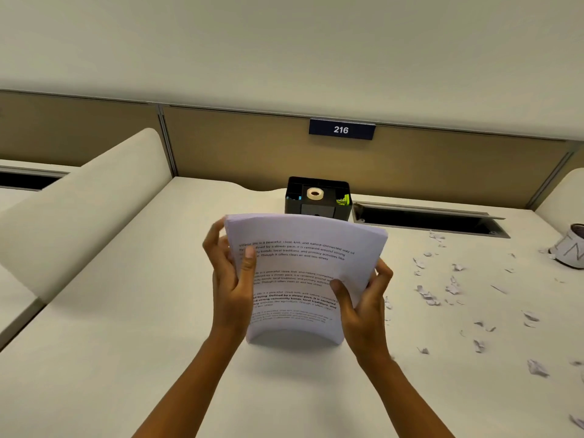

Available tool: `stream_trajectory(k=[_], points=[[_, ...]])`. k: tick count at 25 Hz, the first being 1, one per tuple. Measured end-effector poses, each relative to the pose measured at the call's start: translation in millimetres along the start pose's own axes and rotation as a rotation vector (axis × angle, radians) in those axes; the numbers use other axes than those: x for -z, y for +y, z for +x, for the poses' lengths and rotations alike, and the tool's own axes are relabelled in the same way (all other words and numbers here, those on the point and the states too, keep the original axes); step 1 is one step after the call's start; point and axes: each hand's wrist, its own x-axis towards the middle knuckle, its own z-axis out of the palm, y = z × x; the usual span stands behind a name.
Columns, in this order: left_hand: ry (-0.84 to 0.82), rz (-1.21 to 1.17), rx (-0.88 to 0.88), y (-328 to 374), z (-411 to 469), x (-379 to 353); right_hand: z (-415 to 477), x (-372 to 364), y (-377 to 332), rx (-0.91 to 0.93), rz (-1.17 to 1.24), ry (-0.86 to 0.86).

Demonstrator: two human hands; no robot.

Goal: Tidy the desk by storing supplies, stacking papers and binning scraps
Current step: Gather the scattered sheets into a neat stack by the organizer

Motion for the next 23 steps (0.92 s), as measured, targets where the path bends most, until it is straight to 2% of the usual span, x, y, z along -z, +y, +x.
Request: stream_trajectory(k=[4, 7, 9, 15, 19, 23], points=[[-0.017, 0.242, -0.193, 9, 18, 6, 13, 1, -17, 0.147, -0.014, 0.052], [-0.055, 0.511, -0.361, 9, 31, 12, 28, 10, -25, 0.391, -0.293, 0.041], [-0.076, 0.594, -0.393, 9, 37, 18, 36, 19, -26, 0.472, -0.480, 0.000], [-0.082, 0.598, -0.457, 10, 40, 25, 43, 36, -32, 0.576, -0.679, 0.010], [-0.036, 0.558, -0.478, 13, 34, 21, 37, 37, -38, 0.725, -0.837, 0.108], [0.001, 0.534, -0.464, 12, 30, 23, 36, 46, -40, 0.734, -0.949, 0.158]])
